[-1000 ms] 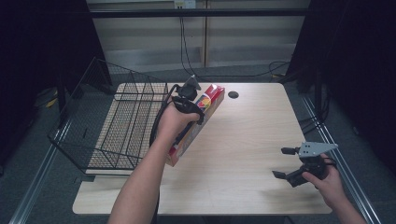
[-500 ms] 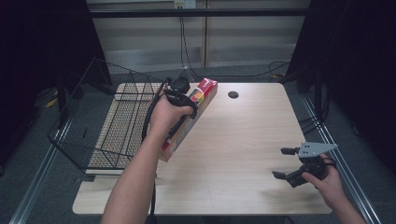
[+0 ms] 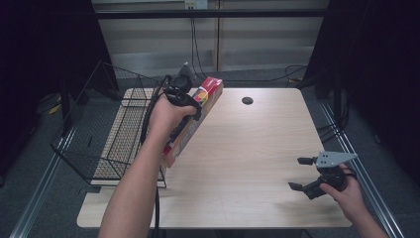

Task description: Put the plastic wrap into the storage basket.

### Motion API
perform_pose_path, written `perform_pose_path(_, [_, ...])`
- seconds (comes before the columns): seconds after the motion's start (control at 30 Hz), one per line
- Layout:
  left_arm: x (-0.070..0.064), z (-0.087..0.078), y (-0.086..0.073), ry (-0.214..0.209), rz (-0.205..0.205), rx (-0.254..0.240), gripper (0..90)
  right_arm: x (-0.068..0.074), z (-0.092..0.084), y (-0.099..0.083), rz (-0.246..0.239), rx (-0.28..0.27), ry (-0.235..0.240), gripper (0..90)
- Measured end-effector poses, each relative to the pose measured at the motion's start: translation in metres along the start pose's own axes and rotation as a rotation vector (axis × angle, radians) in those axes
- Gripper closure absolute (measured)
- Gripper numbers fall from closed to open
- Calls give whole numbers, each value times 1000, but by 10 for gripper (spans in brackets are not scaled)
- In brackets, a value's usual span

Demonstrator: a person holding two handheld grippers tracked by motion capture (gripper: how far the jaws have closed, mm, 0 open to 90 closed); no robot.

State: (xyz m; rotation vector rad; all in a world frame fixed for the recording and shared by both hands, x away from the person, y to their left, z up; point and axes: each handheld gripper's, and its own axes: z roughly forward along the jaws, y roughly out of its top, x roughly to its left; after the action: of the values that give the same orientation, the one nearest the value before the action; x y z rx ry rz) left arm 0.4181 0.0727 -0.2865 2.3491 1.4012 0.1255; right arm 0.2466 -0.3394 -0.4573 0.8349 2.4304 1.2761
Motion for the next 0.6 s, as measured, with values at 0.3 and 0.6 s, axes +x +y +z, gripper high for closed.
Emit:
perform_pose_path(0.3, [6,-13,3,26,-10,-2,443,0,0,0,-2,-2,-3,41])
perform_pose_path(0.6, [16,-26,2,42,-42,-4,443,0,0,0,-2,-1,-1,41])
